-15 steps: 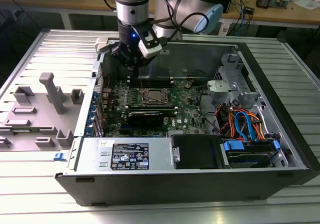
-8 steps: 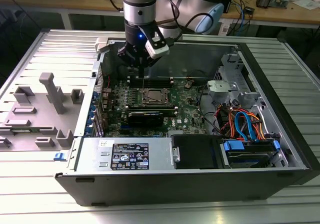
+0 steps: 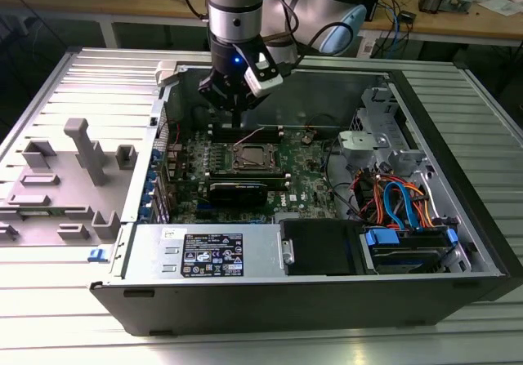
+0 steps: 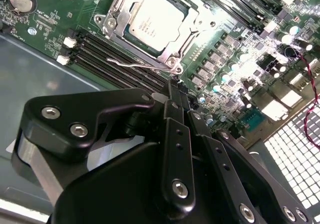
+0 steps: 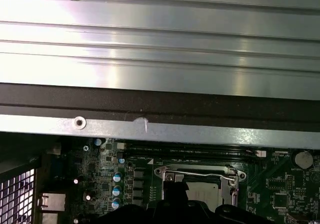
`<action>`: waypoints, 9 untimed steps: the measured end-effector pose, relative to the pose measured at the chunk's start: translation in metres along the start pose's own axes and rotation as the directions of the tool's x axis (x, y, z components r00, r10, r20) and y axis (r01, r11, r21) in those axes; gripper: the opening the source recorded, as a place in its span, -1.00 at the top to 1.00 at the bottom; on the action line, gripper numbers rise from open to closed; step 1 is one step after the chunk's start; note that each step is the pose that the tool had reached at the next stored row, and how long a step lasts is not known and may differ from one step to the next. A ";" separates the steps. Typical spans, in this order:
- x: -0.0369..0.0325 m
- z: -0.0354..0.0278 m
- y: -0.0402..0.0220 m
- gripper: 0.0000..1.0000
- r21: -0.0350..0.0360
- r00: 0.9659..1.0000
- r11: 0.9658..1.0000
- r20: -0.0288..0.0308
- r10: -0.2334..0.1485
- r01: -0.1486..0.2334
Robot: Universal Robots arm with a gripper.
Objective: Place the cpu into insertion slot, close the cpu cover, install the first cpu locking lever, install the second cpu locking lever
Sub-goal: 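Install the first cpu locking lever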
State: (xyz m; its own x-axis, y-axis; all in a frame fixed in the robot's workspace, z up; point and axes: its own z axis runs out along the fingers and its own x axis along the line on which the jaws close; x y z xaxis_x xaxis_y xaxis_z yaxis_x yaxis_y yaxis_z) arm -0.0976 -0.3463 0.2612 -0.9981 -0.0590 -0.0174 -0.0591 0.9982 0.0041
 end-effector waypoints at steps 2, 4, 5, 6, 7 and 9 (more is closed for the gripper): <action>-0.0002 0.0013 0.0000 0.79 0.000 1.000 1.000 0.000 0.000 0.000; -0.0003 0.0027 -0.0001 0.79 0.000 1.000 1.000 0.000 0.000 0.000; -0.0003 0.0028 -0.0001 0.79 0.000 1.000 1.000 0.000 0.000 0.000; -0.0004 0.0028 -0.0001 0.79 0.000 1.000 1.000 0.000 0.000 0.000; -0.0004 0.0029 -0.0001 0.79 0.000 1.000 1.000 0.000 0.000 0.000; -0.0003 0.0050 -0.0001 0.79 0.000 1.000 1.000 0.000 0.000 0.000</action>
State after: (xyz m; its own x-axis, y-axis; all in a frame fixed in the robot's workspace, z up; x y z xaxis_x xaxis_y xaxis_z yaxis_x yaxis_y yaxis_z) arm -0.0972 -0.3463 0.2562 -0.9981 -0.0592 -0.0174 -0.0593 0.9982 0.0040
